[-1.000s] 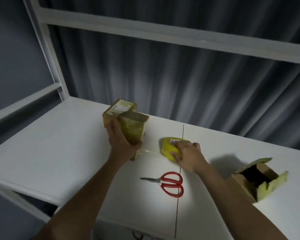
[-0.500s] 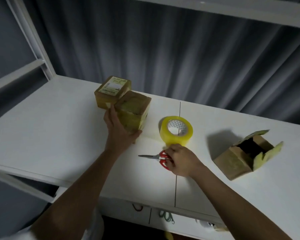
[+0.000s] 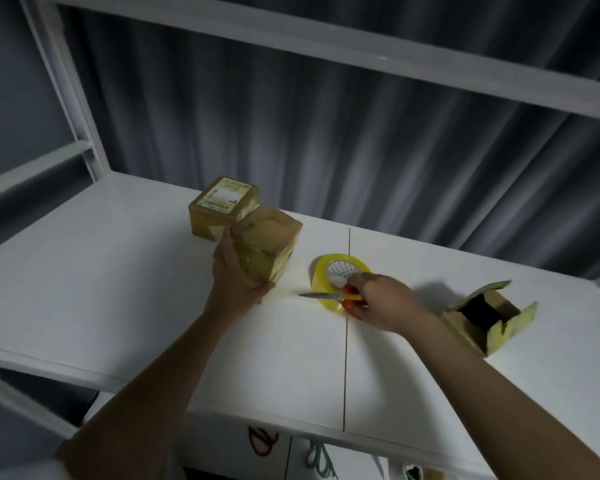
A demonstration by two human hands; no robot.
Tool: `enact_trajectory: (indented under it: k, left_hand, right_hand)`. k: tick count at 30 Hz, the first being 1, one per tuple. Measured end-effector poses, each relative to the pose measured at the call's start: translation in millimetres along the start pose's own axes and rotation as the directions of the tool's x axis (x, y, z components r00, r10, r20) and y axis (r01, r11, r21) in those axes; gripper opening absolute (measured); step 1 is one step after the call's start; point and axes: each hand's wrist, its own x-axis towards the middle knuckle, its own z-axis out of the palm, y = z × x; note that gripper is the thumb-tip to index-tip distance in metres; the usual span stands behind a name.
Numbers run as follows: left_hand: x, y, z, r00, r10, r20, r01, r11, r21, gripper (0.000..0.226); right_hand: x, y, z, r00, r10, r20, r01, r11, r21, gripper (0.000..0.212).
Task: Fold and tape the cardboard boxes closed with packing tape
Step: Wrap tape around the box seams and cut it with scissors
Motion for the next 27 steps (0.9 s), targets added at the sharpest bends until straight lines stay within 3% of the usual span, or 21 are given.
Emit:
enact_trajectory:
  k: [3, 6, 11, 16, 19, 21, 25, 27]
  left_hand:
    - [5, -1, -4, 0.999, -0.013, 0.036, 0.013, 1.0, 0.004, 0.135]
    - [4, 4, -8, 0.997, -0.023, 0.072, 0.022, 1.0, 0.009, 0.137]
    - [2, 10, -11, 0.997, 0.005, 0.078, -0.004, 1.0, -0.017, 0.131]
    - [0, 16, -16, 0.998, -0.014, 0.057, 0.015, 1.0, -0.018, 0.135]
    - [3, 17, -14, 0.999, -0.017, 0.04, 0.018, 1.0, -0.004, 0.133]
    - [6, 15, -17, 0.999, -0.008, 0.044, 0.009, 1.0, -0.023, 0.13]
    - [13, 10, -29, 0.994, -0.076, 0.076, 0.076, 0.997, 0.003, 0.124]
    - [17, 11, -37, 0.991, -0.113, 0.066, 0.114, 0.993, -0.015, 0.127]
  right_hand:
    - [21, -5, -35, 0.999, -0.024, 0.039, 0.033, 0.972, -0.233, 0.051]
    - [40, -21, -56, 0.99, -0.033, 0.135, 0.099, 0.852, -0.514, 0.075]
    - [70, -53, -57, 0.97, -0.066, 0.233, 0.212, 0.695, -0.687, 0.072]
    - [88, -84, -41, 0.937, 0.006, 0.349, 0.253, 0.678, -0.69, 0.059]
    - [82, -87, -44, 0.926, -0.088, 0.366, 0.332, 0.651, -0.683, 0.03]
    - [68, -85, -43, 0.929, -0.116, 0.351, 0.336, 0.659, -0.673, 0.028]
    - [36, -73, -20, 0.957, 0.033, 0.287, 0.134, 0.83, -0.542, 0.027]
    - [21, -71, -3, 0.992, 0.038, 0.116, 0.02, 0.886, -0.462, 0.019]
